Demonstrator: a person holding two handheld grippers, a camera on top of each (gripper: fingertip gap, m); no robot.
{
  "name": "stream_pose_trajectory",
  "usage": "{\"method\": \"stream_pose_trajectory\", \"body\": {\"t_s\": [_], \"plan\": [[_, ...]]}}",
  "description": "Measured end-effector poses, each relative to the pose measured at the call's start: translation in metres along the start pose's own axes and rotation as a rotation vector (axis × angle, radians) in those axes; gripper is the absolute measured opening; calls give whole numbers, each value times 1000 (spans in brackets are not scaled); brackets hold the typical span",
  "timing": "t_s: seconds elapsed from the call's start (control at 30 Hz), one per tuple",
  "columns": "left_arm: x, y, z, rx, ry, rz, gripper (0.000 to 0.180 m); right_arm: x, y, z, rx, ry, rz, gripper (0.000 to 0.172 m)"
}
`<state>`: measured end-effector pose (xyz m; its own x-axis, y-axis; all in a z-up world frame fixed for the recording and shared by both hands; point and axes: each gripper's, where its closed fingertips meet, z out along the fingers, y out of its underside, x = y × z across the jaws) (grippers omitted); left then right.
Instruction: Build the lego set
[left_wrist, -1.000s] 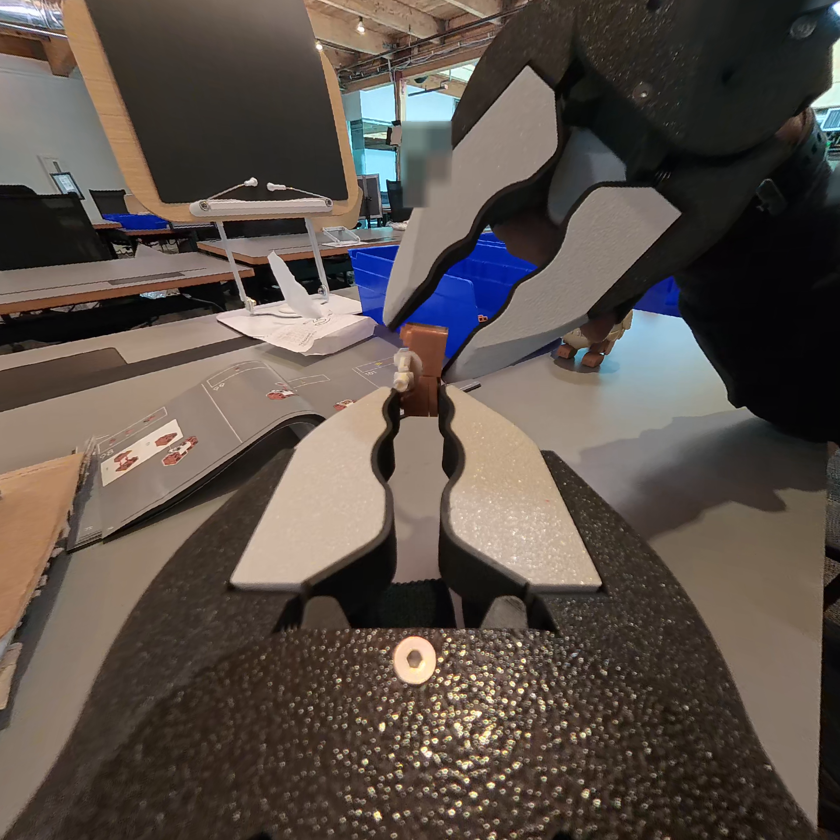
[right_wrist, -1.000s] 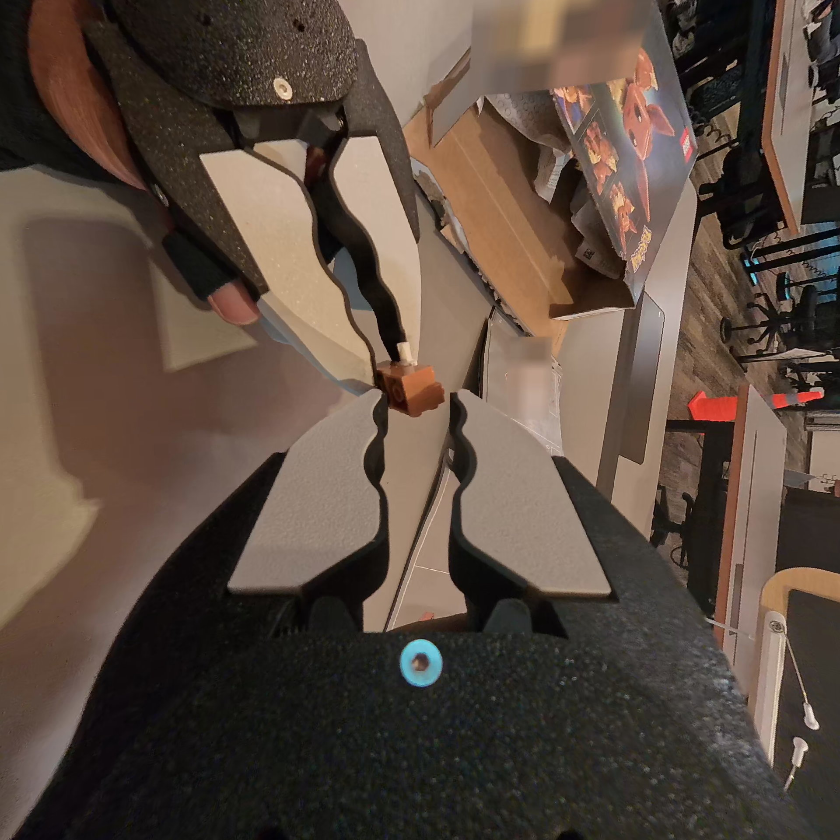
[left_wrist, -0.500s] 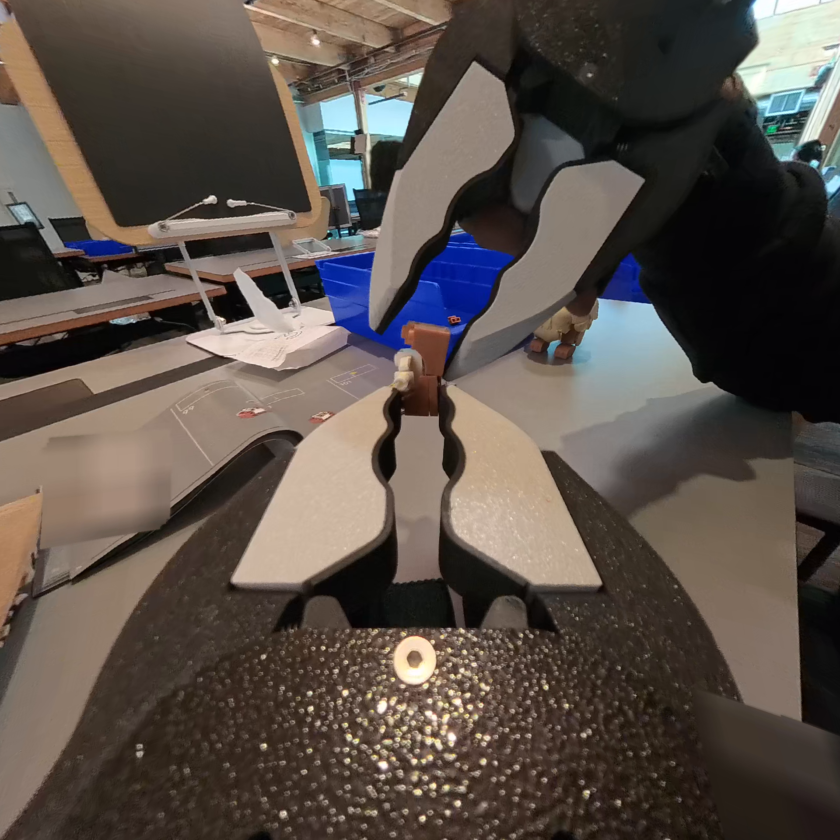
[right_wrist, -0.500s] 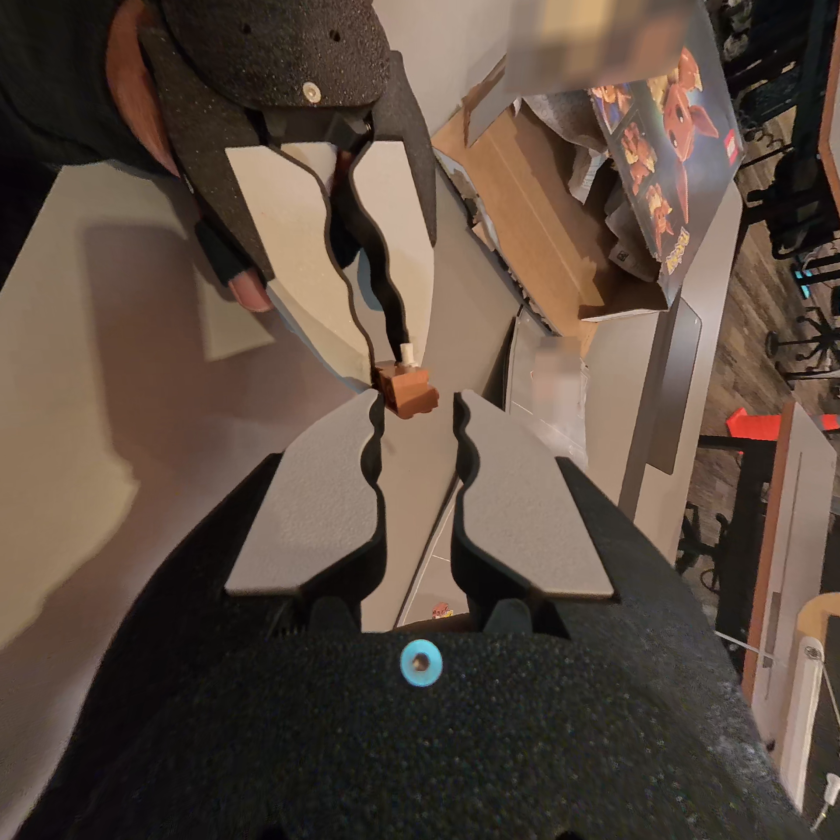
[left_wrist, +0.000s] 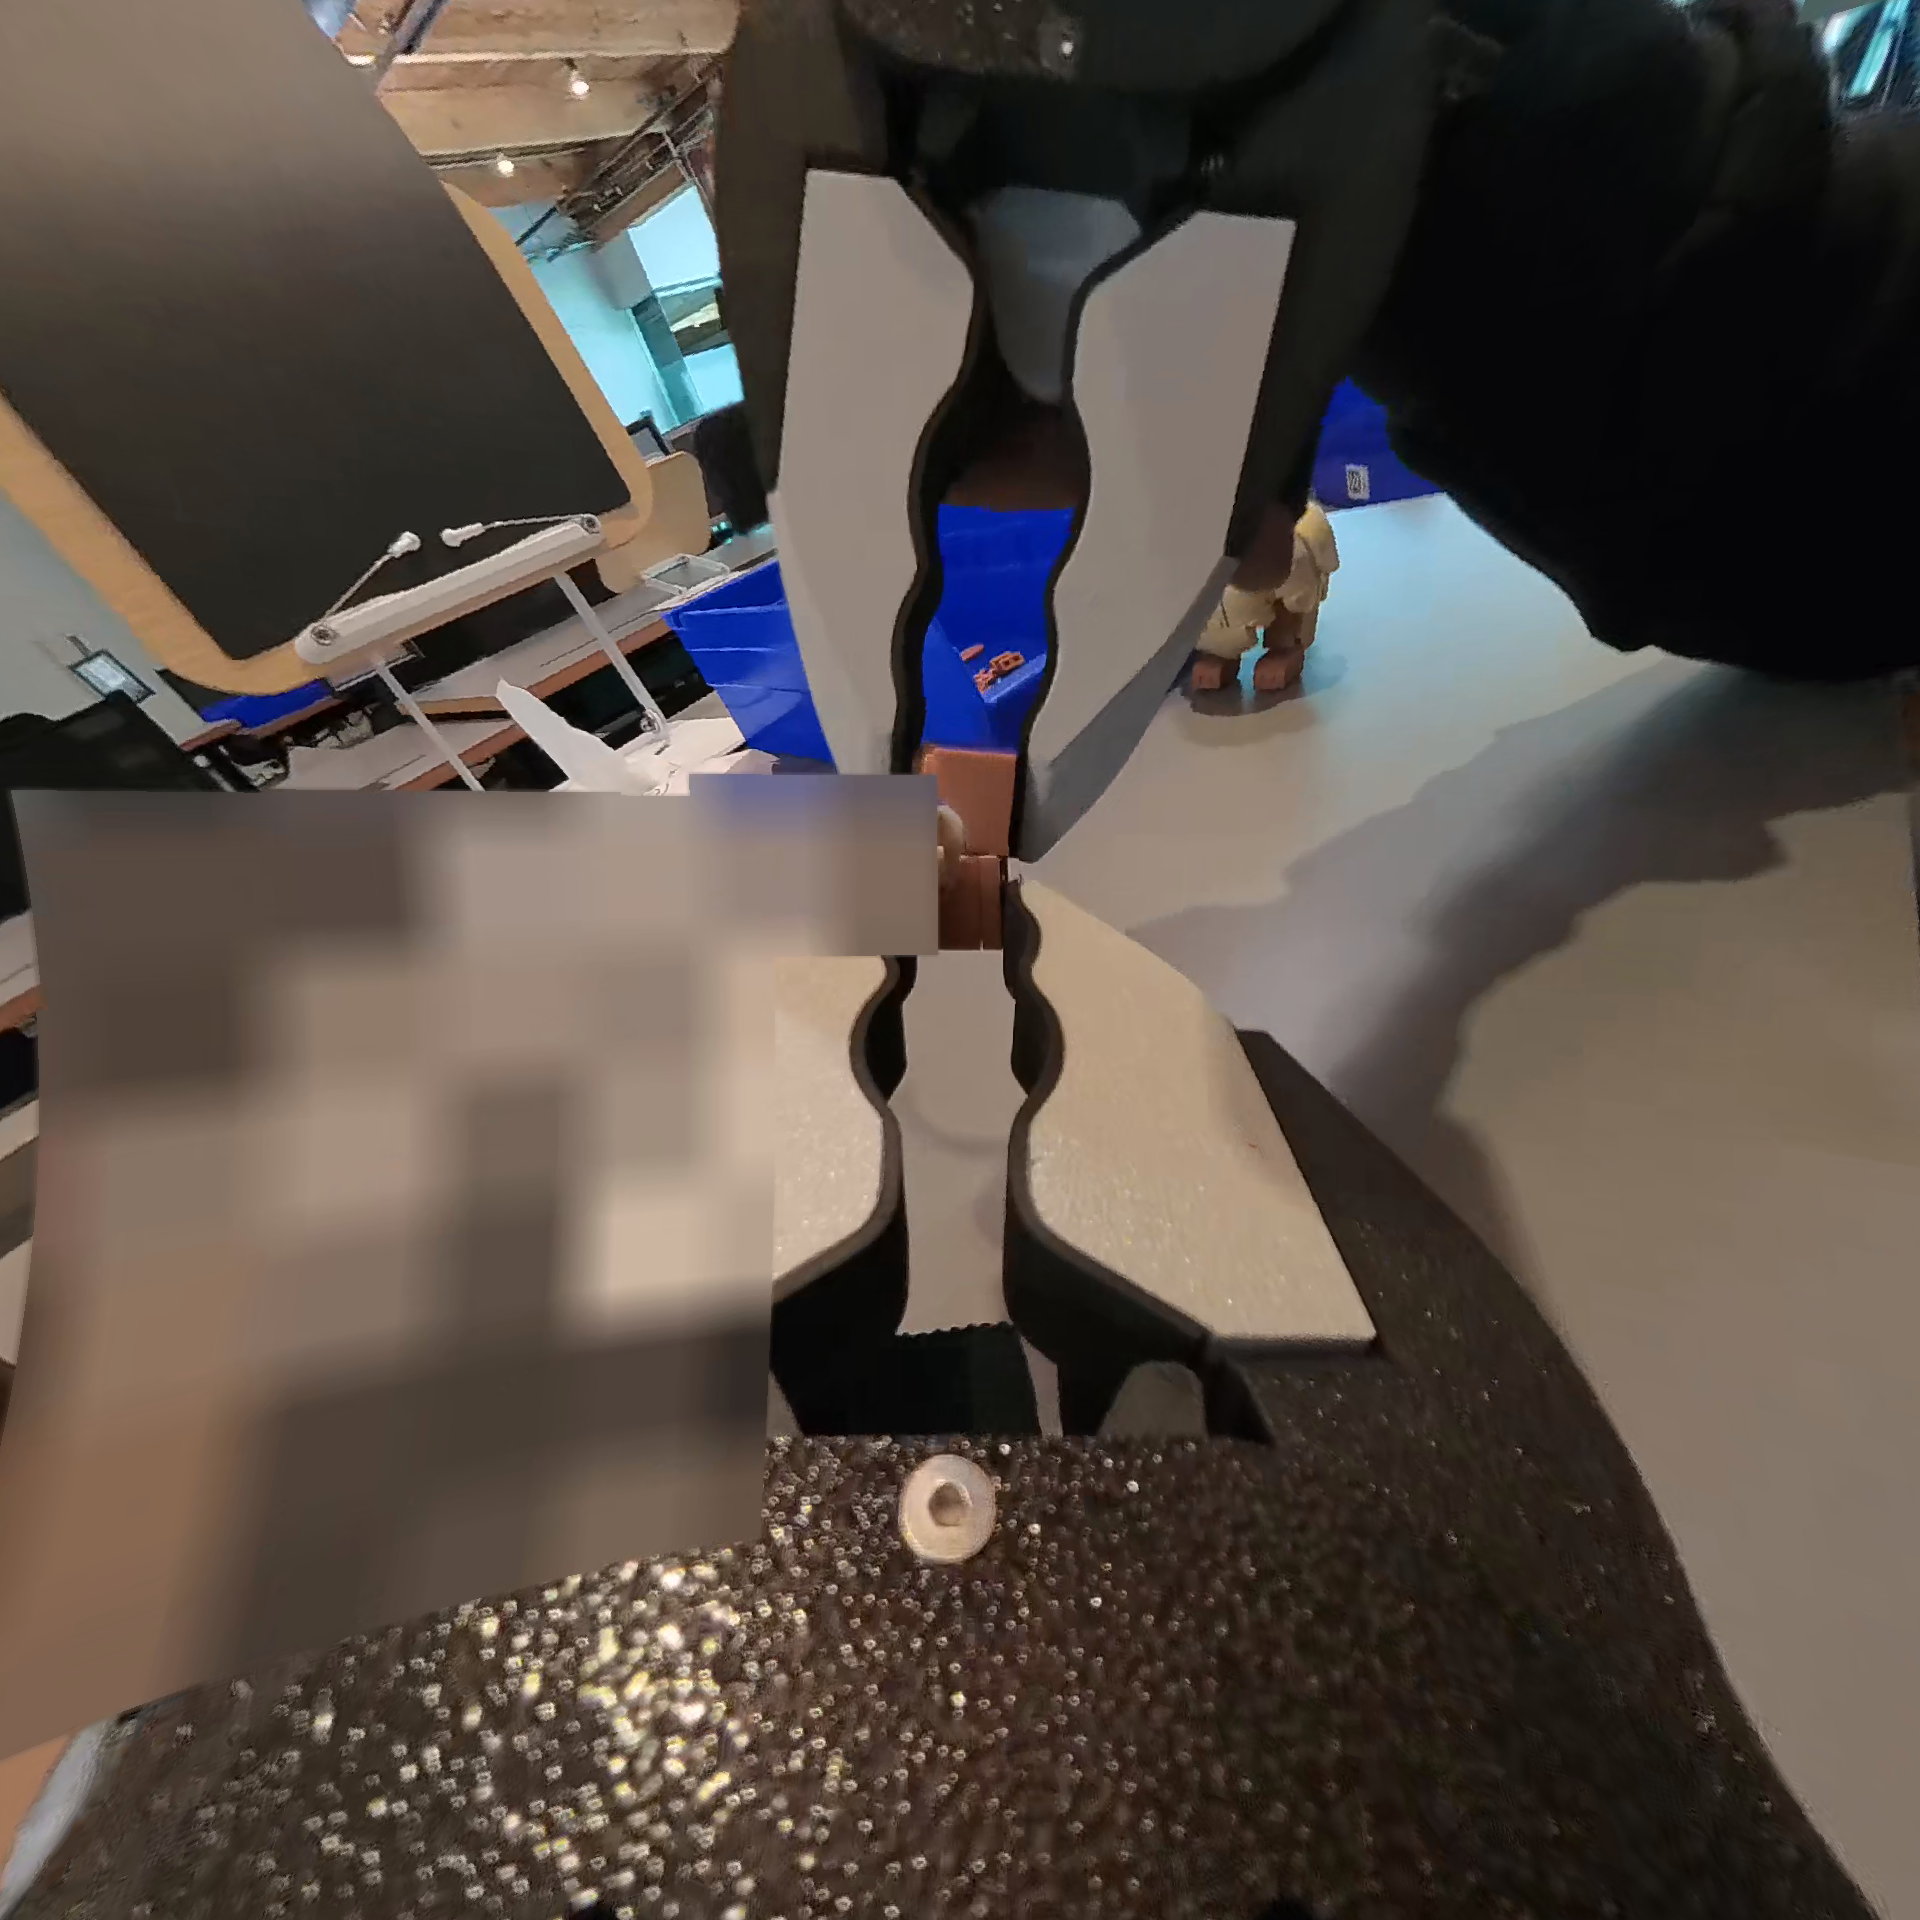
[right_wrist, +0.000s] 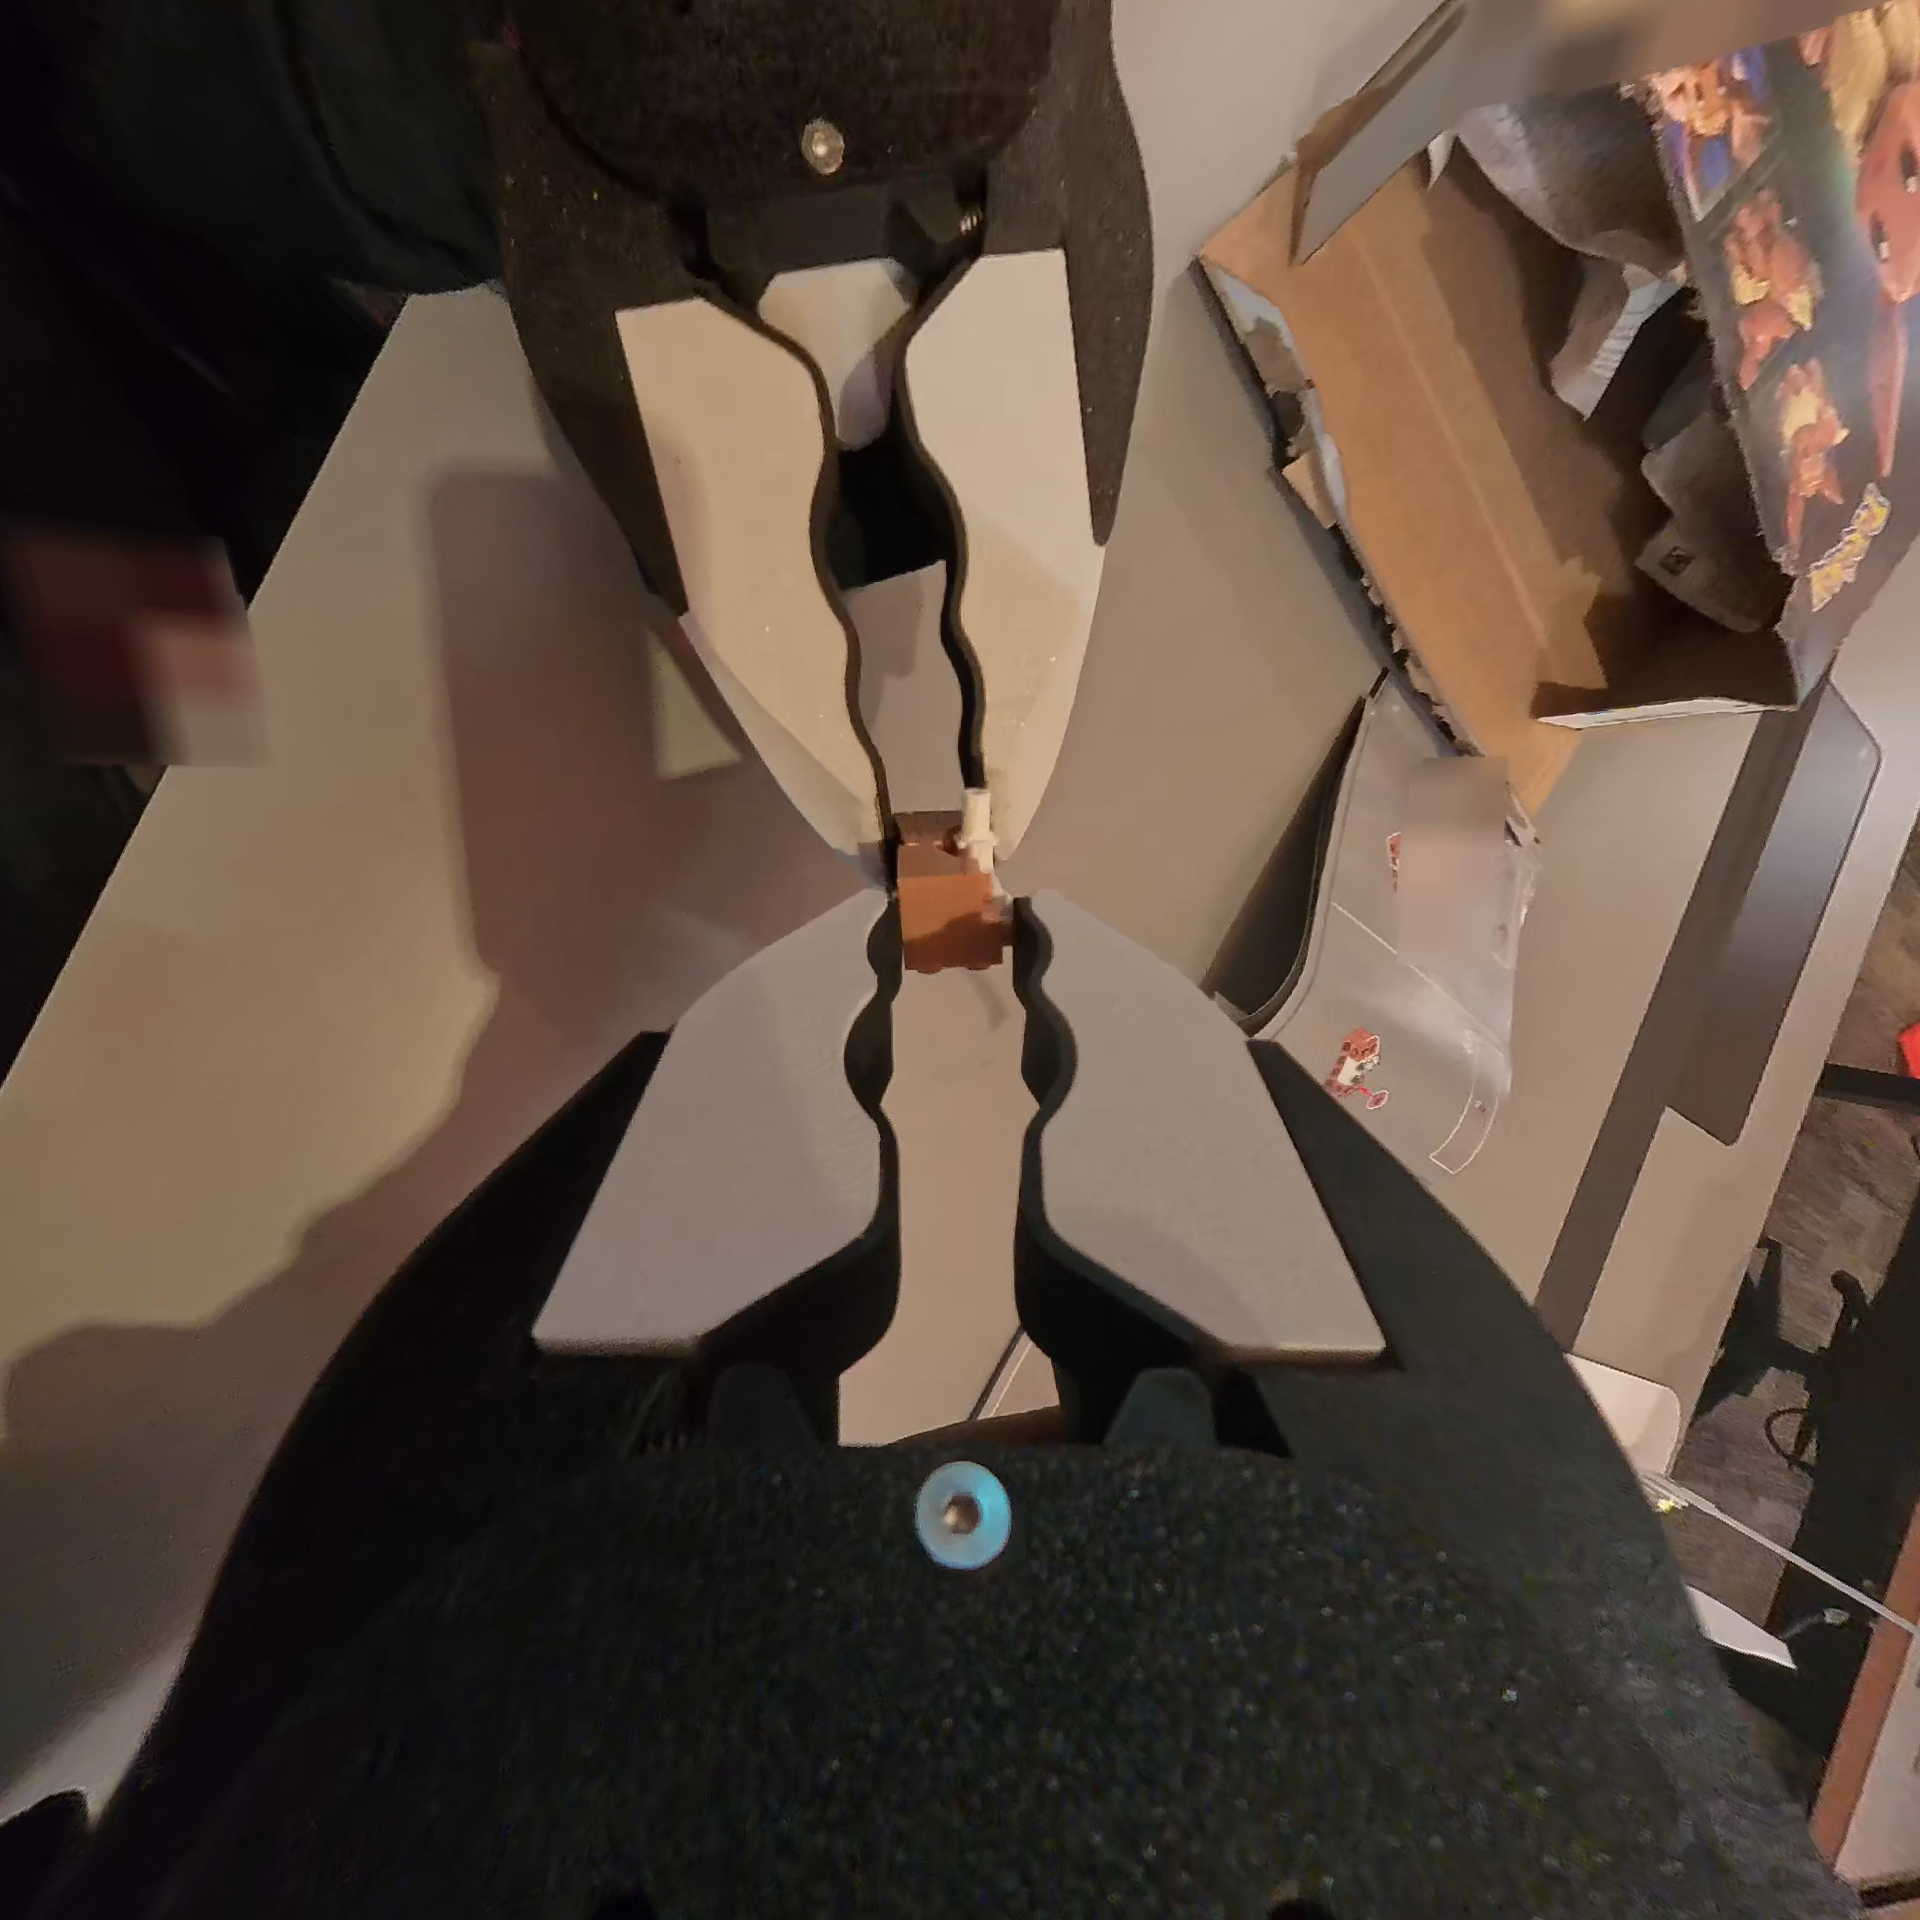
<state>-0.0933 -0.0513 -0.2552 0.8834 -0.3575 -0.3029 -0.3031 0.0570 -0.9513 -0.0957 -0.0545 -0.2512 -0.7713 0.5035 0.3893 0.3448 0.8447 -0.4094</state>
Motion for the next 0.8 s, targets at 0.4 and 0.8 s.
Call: {"method": "stream_pose_trajectory", "body": {"t_s": [0.4,0.8], "plan": [[2,3,0,-26,-2,58,15,-2,3,3,-6,-7,-74,19],[2,4,0,-48,-26,119,15,-2,4,5,6,5,-124,19]]}}
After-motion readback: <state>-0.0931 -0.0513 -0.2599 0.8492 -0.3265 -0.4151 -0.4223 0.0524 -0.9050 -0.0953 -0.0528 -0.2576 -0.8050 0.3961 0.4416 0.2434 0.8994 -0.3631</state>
